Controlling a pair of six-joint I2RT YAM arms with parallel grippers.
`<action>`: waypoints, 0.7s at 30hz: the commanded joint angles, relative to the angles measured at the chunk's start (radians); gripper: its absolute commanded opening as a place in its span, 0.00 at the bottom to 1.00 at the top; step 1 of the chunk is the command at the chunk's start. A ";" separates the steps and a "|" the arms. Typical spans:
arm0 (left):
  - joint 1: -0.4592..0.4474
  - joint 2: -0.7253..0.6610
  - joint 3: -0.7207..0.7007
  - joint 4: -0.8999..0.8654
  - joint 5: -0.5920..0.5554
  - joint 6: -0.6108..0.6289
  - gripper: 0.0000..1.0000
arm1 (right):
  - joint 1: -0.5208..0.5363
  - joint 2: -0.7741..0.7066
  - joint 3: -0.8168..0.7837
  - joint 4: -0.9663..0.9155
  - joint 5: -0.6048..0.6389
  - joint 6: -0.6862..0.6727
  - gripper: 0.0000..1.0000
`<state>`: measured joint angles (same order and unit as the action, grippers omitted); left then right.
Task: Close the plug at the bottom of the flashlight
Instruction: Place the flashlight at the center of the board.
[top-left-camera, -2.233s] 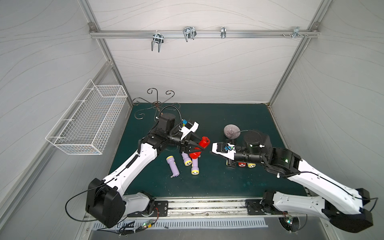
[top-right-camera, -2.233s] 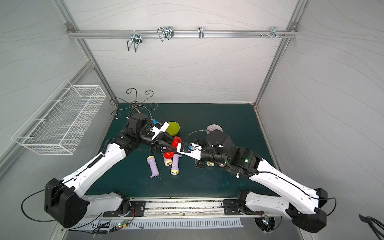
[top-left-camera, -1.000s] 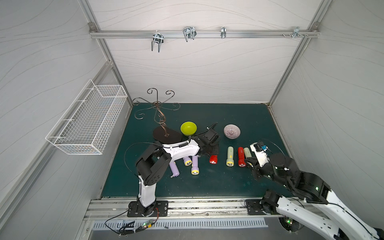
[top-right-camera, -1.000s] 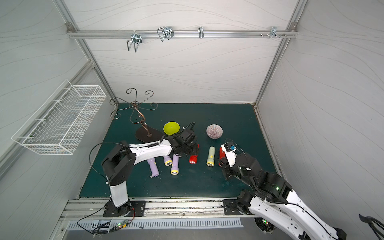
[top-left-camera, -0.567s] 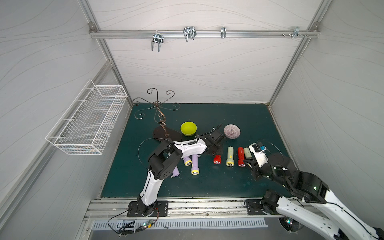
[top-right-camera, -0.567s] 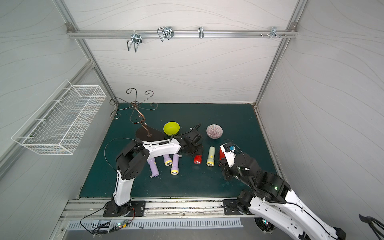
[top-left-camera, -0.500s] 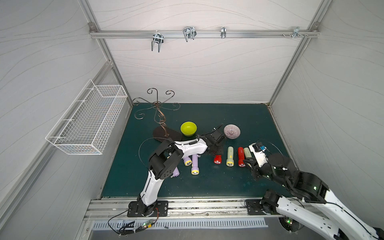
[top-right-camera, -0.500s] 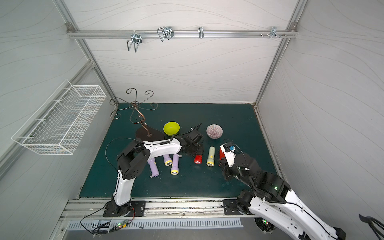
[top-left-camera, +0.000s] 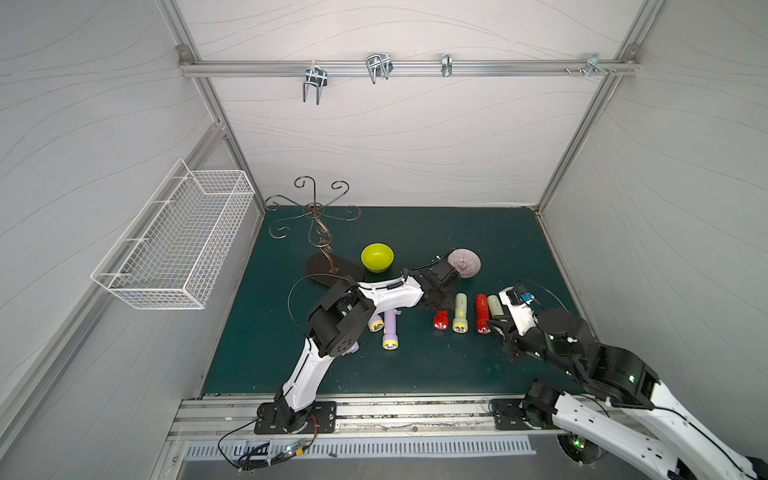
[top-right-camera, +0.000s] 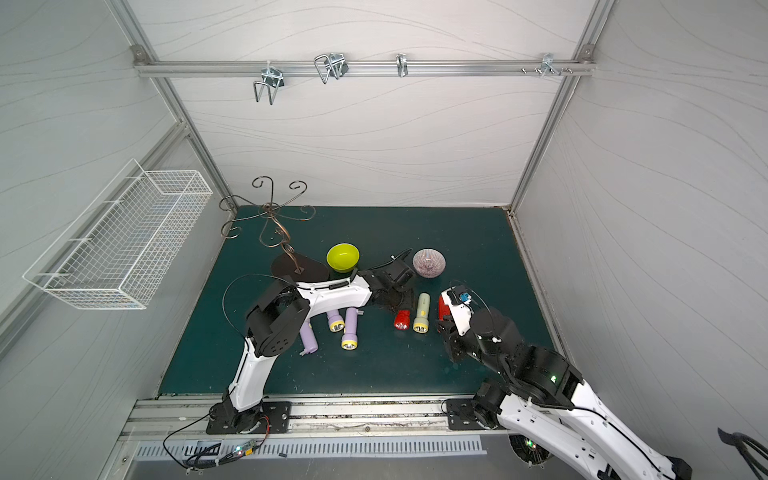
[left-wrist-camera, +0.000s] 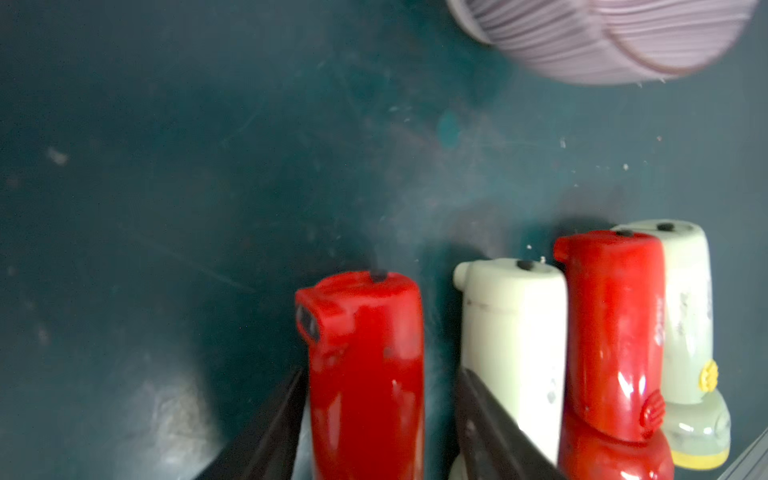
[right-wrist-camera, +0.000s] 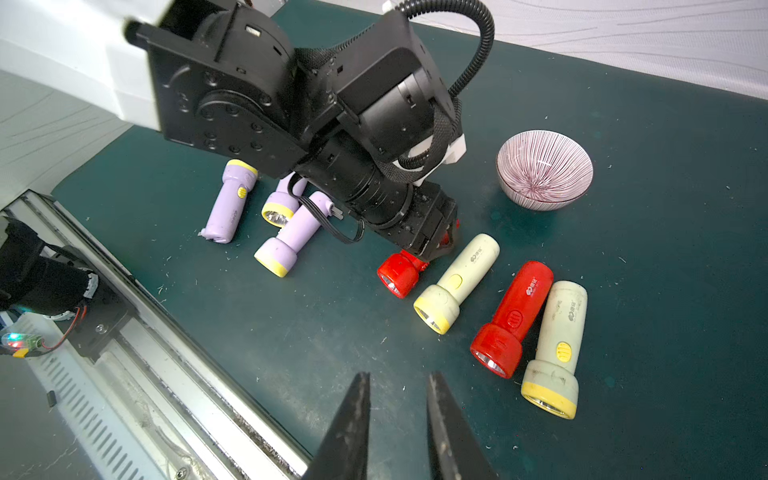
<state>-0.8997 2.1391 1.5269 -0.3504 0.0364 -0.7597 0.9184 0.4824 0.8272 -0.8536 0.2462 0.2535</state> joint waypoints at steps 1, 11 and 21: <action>-0.005 0.028 0.030 -0.017 -0.017 0.000 0.56 | -0.004 -0.014 -0.011 0.025 -0.007 -0.002 0.27; -0.004 -0.081 0.009 -0.044 -0.074 0.032 0.56 | -0.004 -0.015 -0.013 0.024 -0.007 0.003 0.27; -0.004 -0.416 -0.106 -0.180 -0.268 0.121 0.60 | -0.005 0.019 -0.017 0.047 -0.039 0.028 0.34</action>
<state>-0.8997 1.8057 1.4509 -0.4599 -0.1268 -0.6838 0.9184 0.4843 0.8177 -0.8383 0.2260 0.2646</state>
